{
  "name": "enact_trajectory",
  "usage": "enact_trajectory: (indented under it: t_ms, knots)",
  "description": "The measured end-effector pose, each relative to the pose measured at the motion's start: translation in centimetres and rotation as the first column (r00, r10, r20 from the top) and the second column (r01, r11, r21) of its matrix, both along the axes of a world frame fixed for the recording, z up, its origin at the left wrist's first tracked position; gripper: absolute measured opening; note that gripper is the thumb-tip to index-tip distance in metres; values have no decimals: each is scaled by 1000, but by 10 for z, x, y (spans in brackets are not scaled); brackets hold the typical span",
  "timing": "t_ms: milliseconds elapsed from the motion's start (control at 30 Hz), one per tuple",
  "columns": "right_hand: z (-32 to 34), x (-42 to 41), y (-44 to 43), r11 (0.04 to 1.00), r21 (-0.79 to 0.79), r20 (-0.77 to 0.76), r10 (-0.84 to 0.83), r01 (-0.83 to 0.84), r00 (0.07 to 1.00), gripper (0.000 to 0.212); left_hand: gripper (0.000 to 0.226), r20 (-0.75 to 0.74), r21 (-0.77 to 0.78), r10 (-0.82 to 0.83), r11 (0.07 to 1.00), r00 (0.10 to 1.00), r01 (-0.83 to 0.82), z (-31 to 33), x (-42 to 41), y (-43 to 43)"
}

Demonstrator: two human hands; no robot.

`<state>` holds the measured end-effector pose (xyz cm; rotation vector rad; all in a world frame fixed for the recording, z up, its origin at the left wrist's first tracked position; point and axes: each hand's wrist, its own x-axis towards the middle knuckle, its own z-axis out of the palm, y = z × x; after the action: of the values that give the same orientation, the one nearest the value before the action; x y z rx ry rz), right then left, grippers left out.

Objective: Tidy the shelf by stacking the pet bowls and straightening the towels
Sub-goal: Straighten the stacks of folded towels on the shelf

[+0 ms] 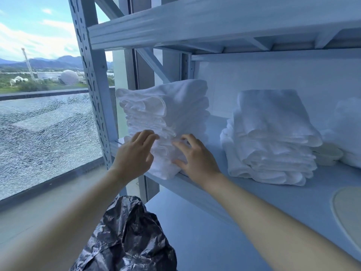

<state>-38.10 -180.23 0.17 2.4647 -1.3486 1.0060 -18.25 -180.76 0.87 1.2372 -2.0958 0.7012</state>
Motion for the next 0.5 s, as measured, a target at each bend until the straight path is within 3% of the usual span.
enact_trajectory:
  t_ms: [500]
  knots:
    - [46, -93, 26, 953, -238, 3, -194, 189, 981, 42, 35, -54, -95, -227, 971, 972, 221, 32, -108, 8]
